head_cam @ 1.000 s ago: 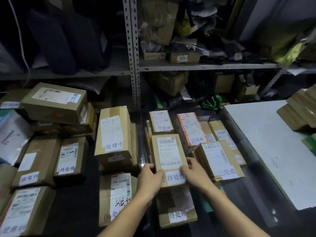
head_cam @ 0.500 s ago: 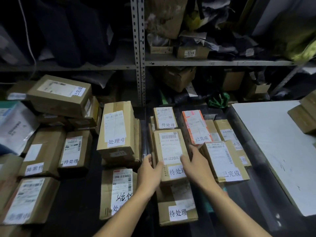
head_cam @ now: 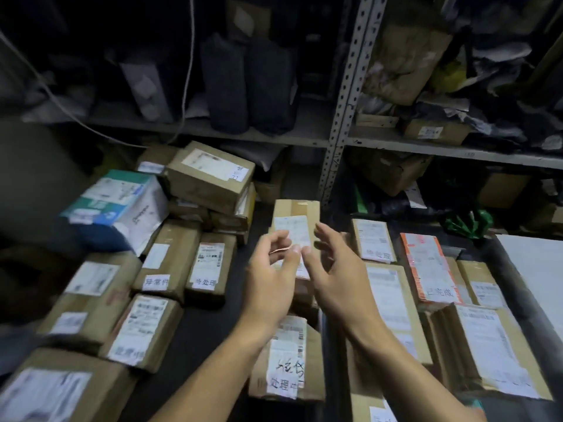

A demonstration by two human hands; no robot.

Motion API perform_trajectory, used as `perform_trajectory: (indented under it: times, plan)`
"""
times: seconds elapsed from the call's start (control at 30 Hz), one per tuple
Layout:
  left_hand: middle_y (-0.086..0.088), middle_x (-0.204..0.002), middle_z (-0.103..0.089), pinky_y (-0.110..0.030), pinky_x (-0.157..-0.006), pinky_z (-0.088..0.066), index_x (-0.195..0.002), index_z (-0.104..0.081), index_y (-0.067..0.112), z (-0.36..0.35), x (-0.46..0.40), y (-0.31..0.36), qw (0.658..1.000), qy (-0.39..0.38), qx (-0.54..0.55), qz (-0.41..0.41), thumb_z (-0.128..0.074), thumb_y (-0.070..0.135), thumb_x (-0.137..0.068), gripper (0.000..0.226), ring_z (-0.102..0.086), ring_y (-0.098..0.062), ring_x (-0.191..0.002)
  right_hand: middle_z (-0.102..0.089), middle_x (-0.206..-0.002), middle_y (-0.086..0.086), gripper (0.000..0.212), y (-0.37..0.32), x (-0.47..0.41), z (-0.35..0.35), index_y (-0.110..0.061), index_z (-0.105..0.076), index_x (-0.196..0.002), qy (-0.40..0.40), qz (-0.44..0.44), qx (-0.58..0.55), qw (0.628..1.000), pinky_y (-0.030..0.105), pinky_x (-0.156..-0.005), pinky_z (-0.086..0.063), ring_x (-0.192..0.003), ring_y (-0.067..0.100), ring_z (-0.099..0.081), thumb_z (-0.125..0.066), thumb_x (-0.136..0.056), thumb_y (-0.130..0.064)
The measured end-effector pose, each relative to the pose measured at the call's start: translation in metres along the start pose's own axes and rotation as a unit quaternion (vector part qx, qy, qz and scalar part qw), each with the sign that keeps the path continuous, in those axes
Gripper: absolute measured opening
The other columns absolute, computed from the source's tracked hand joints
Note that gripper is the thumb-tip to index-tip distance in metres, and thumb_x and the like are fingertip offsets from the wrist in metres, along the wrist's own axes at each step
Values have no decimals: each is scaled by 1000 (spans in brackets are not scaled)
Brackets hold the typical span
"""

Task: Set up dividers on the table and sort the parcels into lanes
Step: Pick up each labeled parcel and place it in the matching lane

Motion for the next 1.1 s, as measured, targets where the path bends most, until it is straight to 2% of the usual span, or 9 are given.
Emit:
perform_trajectory:
  times: [0.1, 0.27, 0.5, 0.57, 0.6, 0.67, 0.87, 0.97, 1.1]
  plan:
    - [11, -99, -68, -15, -79, -51, -108, -62, 32, 60, -13, -3, 999, 54, -1, 0, -65, 18, -91, 22, -65, 1, -93, -55, -136, -18, 49, -34, -8, -50, -34, -45, -143, -48, 22, -27, 998, 27, -100, -48, -120, -2, -53, -58, -95, -39]
    - [11, -101, -68, -10, -76, -48, -104, -61, 32, 168, -35, -25, 991, 127, -23, 36, -65, 20, -91, 18, -64, 6, -92, -61, -134, -10, 50, -72, -20, -143, -29, -47, -143, -124, 31, -33, 991, 27, -99, -49, -115, 0, -57, -58, -96, -38]
    - [16, -96, -69, -24, -82, -50, -96, -62, 35, 311, -65, -80, 968, 210, -91, 103, -65, 18, -89, 18, -65, -2, -97, -64, -113, -9, 49, -82, -31, -277, -22, -48, -143, -249, -65, -35, 966, 0, -65, -42, -83, -12, -58, -57, -96, -36]
    - [2, -108, -68, -35, -94, -49, -105, -62, 23, 347, -70, -106, 956, 228, -120, 141, -62, 9, -91, 20, -63, -17, -108, -63, -110, -10, 51, -78, -27, -310, -21, -46, -144, -289, -104, -32, 951, 8, -72, -48, -90, -3, -63, -55, -96, -37]
    - [-6, -115, -67, -34, -96, -47, -113, -63, 16, 364, -72, -120, 948, 234, -145, 161, -60, 7, -92, 22, -61, -22, -113, -65, -113, -8, 52, -75, -24, -326, -21, -46, -145, -307, -127, -33, 943, 19, -81, -54, -97, 5, -65, -55, -96, -37]
    - [-13, -126, -64, -28, -94, -42, -125, -60, 7, 394, -72, -145, 930, 232, -201, 201, -59, 9, -94, 31, -57, -25, -120, -67, -121, -2, 54, -71, -16, -356, -19, -44, -145, -335, -162, -33, 928, 32, -90, -53, -106, 14, -66, -55, -95, -37]
    - [-15, -142, -52, -35, -108, -38, -142, -47, 6, 439, -72, -207, 913, 143, -217, 314, -53, 22, -99, 46, -49, -27, -131, -63, -129, 1, 43, -72, 14, -425, -18, -49, -138, -375, -215, -30, 901, 36, -93, -49, -111, 19, -61, -51, -99, -36]
    - [-9, -125, -66, -42, -104, -46, -127, -60, 14, 437, -76, -222, 920, 83, -197, 329, -53, 21, -99, 30, -60, -26, -117, -63, -131, 0, 39, -74, 27, -445, -22, -50, -137, -384, -231, -40, 893, 44, -101, -49, -116, 22, -61, -49, -99, -30]
    - [4, -107, -71, -44, -95, -52, -117, -64, 26, 441, -80, -224, 929, 94, -202, 296, -56, 23, -96, 22, -66, -20, -102, -64, -132, -3, 42, -81, 31, -452, -24, -49, -140, -362, -226, -50, 903, 44, -101, -49, -119, 19, -60, -50, -99, -27]
Point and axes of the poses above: each hand's wrist, its own x-axis away from the middle knuckle, its own z-axis out of the back of the hand, y = z × x, the point moved 4 cm from there along -x, towards the middle knuckle
